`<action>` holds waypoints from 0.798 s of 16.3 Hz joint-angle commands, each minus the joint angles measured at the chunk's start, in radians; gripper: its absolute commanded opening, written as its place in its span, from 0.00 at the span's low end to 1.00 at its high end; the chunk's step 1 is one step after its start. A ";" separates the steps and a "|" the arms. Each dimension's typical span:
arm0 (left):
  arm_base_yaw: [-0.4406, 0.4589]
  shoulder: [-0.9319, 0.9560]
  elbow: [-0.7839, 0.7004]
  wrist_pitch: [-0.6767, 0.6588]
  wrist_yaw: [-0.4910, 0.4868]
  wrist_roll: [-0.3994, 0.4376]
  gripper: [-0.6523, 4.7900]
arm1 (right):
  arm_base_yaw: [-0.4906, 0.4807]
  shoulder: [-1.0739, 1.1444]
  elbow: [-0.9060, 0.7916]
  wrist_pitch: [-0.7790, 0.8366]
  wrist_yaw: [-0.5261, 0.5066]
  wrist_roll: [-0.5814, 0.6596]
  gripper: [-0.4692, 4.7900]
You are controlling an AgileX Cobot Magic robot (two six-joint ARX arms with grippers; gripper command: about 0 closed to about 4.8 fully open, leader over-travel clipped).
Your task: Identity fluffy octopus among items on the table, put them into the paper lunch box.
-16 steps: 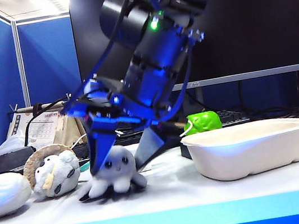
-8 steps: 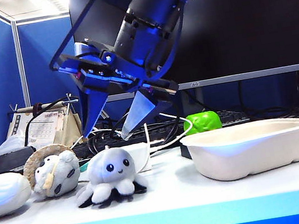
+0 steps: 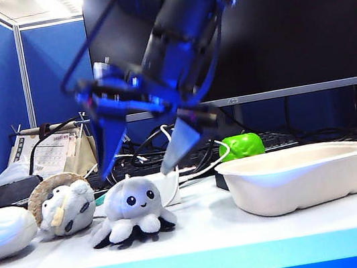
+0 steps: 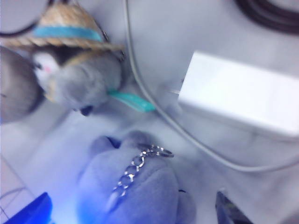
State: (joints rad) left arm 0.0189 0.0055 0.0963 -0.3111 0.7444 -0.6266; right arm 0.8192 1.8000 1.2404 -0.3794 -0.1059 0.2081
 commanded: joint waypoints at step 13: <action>-0.002 -0.002 0.004 0.013 -0.003 -0.002 0.19 | 0.017 0.082 0.004 0.032 -0.049 0.001 0.85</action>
State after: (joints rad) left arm 0.0185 0.0055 0.0963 -0.3111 0.7406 -0.6266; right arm 0.8349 1.8832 1.2396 -0.3710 -0.1535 0.2096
